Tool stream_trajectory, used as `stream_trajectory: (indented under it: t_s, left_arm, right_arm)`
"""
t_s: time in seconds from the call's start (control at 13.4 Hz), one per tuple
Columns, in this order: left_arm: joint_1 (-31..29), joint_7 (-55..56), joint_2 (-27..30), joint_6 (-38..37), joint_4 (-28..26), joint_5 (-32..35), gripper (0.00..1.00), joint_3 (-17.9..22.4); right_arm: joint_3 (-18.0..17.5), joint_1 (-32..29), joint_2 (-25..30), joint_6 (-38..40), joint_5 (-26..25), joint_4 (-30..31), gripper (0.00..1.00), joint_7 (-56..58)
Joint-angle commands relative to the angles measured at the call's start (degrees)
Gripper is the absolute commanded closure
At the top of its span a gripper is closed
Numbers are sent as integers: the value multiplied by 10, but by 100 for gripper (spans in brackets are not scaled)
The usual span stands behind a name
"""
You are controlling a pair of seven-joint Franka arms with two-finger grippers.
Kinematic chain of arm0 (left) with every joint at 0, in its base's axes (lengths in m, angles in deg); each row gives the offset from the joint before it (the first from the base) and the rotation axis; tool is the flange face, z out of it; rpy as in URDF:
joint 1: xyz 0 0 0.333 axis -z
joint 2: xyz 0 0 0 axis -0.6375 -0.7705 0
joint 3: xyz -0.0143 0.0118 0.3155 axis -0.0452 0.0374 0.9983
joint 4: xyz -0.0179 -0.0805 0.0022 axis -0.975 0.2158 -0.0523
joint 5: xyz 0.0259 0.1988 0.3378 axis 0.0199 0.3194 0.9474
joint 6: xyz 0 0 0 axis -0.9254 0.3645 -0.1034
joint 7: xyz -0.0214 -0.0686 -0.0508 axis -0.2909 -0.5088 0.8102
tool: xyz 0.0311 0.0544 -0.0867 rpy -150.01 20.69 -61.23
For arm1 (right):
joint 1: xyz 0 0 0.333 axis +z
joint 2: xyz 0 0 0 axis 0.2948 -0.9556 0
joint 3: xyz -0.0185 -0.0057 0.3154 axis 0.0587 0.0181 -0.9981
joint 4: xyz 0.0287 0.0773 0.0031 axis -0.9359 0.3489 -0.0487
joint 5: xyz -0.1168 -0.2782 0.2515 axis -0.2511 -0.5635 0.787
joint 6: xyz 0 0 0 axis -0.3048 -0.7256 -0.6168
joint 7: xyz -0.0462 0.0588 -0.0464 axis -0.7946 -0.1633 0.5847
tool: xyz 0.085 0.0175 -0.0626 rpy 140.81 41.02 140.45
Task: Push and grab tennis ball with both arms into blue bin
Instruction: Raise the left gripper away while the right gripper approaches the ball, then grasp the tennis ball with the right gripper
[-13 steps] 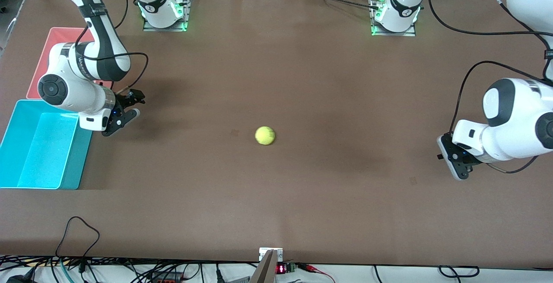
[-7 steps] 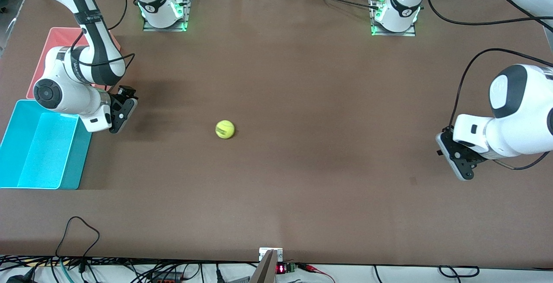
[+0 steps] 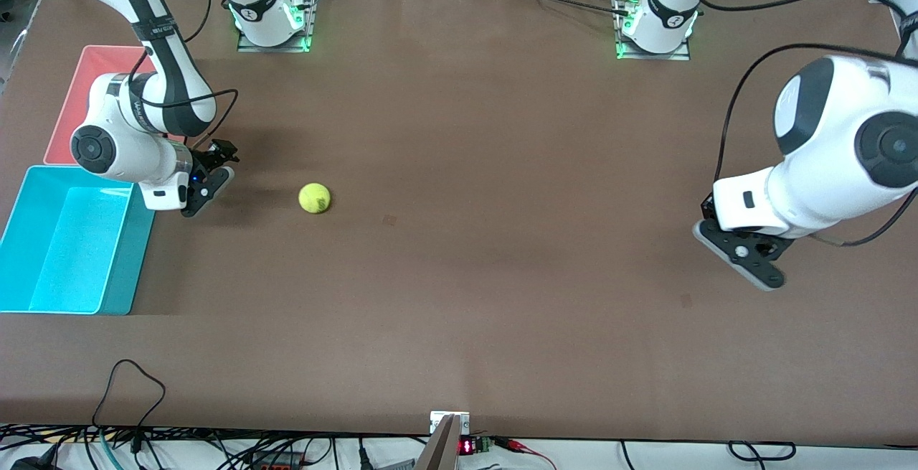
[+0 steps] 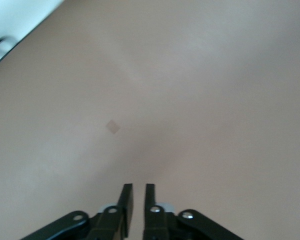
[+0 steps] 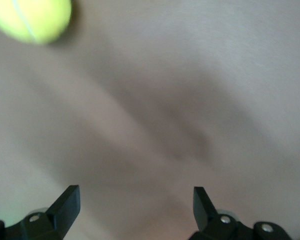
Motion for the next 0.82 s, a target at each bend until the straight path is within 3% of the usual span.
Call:
stream_trajectory:
  t_s: [0.0, 0.22, 0.45, 0.74]
  left_arm:
    - [17, 128, 36, -25, -4, -6, 0, 38]
    - [34, 214, 60, -43, 3, -41, 0, 98]
    - [24, 231, 98, -92, -8, -90, 0, 122]
    - [12, 241, 138, -98, -55, -88, 0, 110]
  right_arm:
    - [-21, -2, 34, 0, 6, 20, 0, -87]
    - [-24, 11, 61, -3, 6, 43, 0, -153]
    - [-25, 11, 59, -25, 6, 63, 0, -166]
    - [-24, 9, 43, -48, 6, 82, 0, -165]
